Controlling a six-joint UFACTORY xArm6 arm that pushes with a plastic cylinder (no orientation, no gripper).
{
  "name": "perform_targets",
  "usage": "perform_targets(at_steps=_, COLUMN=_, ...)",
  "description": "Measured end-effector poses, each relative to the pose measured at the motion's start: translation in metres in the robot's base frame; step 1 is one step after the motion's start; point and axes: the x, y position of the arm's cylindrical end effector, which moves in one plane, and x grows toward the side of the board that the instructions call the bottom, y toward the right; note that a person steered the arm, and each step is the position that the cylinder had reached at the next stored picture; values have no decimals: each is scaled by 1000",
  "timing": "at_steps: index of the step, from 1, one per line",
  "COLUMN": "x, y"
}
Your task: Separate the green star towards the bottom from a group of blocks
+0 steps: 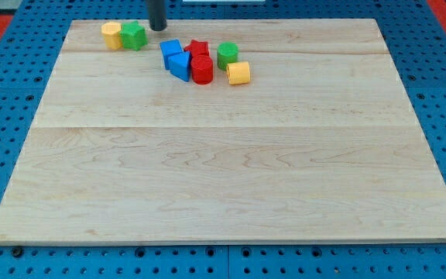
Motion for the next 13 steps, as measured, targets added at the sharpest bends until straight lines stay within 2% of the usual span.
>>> perform_targets(at_steps=1, x=31, y=-56)
perform_targets(at_steps=2, x=63, y=-67)
perform_targets(at_steps=3, x=55, y=-46)
perform_targets(at_steps=4, x=26, y=-45)
perform_targets(at_steps=5, x=-5, y=-66)
perform_targets(at_steps=6, x=3, y=-158)
perform_targets(at_steps=8, x=45, y=-147)
perform_targets(at_steps=10, x=50, y=-54)
perform_targets(at_steps=11, x=90, y=-79)
perform_targets(at_steps=12, x=118, y=-48)
perform_targets(at_steps=13, x=118, y=-69)
